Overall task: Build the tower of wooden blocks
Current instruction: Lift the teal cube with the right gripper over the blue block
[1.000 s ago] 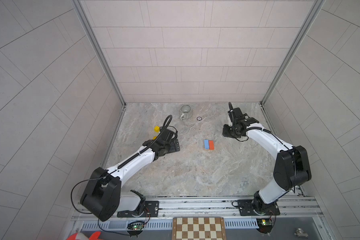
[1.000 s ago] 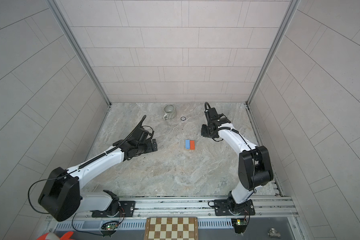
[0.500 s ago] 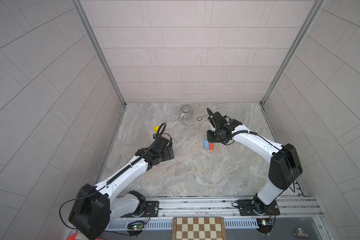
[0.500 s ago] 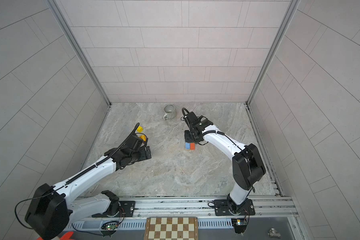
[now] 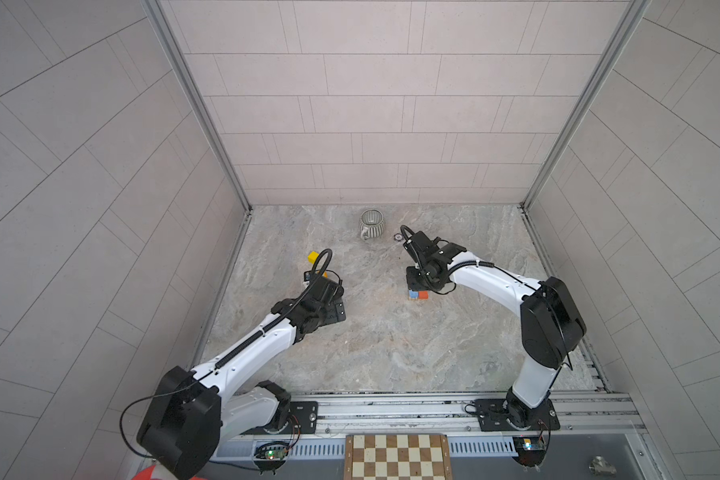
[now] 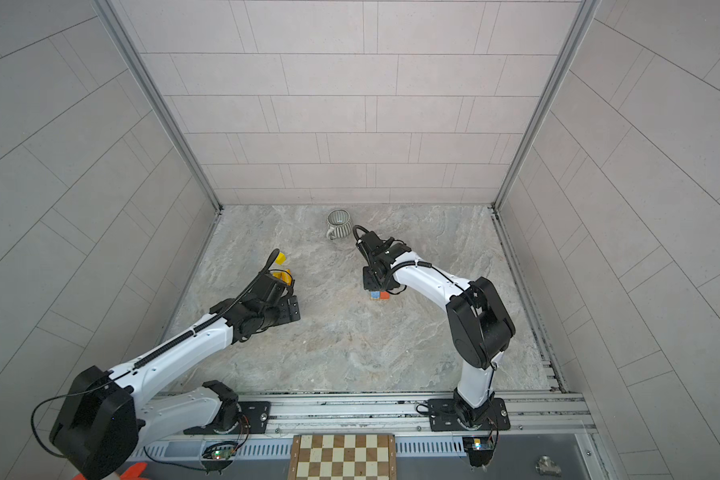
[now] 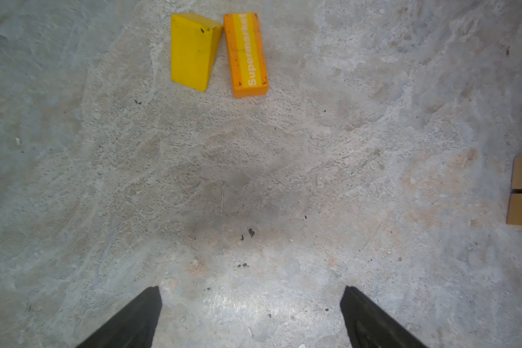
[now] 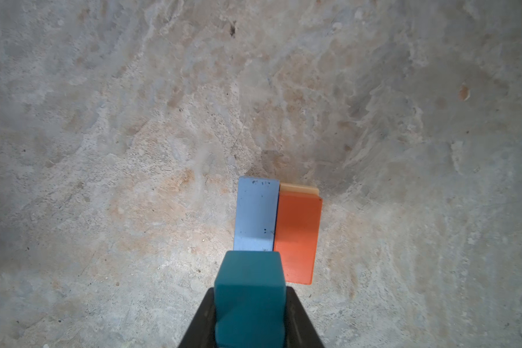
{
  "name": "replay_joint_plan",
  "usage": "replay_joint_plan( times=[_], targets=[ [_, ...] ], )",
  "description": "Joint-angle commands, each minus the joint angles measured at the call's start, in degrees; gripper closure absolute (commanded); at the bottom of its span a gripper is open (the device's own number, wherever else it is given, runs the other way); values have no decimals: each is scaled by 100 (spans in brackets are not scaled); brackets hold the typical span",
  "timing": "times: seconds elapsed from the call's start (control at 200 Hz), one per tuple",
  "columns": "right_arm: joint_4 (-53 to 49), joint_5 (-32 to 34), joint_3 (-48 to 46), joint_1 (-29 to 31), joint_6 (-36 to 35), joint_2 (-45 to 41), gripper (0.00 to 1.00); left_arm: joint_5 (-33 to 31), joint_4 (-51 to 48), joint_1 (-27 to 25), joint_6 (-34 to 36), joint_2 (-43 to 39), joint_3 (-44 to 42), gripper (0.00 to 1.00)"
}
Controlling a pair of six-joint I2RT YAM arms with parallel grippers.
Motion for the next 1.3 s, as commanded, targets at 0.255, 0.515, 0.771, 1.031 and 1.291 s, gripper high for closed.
replay_joint_plan(
  times=[0.255,0.515,0.771,1.031,1.291],
  targets=[
    [57,204,93,49,201,271,74,-172,169,46,-4,-75,-162,0],
    [79,223,224,68,245,443,74,-188,256,58,14,-16,-190,0],
    [60,288,306,61,249,554,74,-188,287,76,51,4,-199,0],
    [75,293,319,70,310,635,74,-187,314,80,68,25,-216,0],
    [77,310,326,62,302,726,70,-179,316,93,75,10,-216,0]
  ],
)
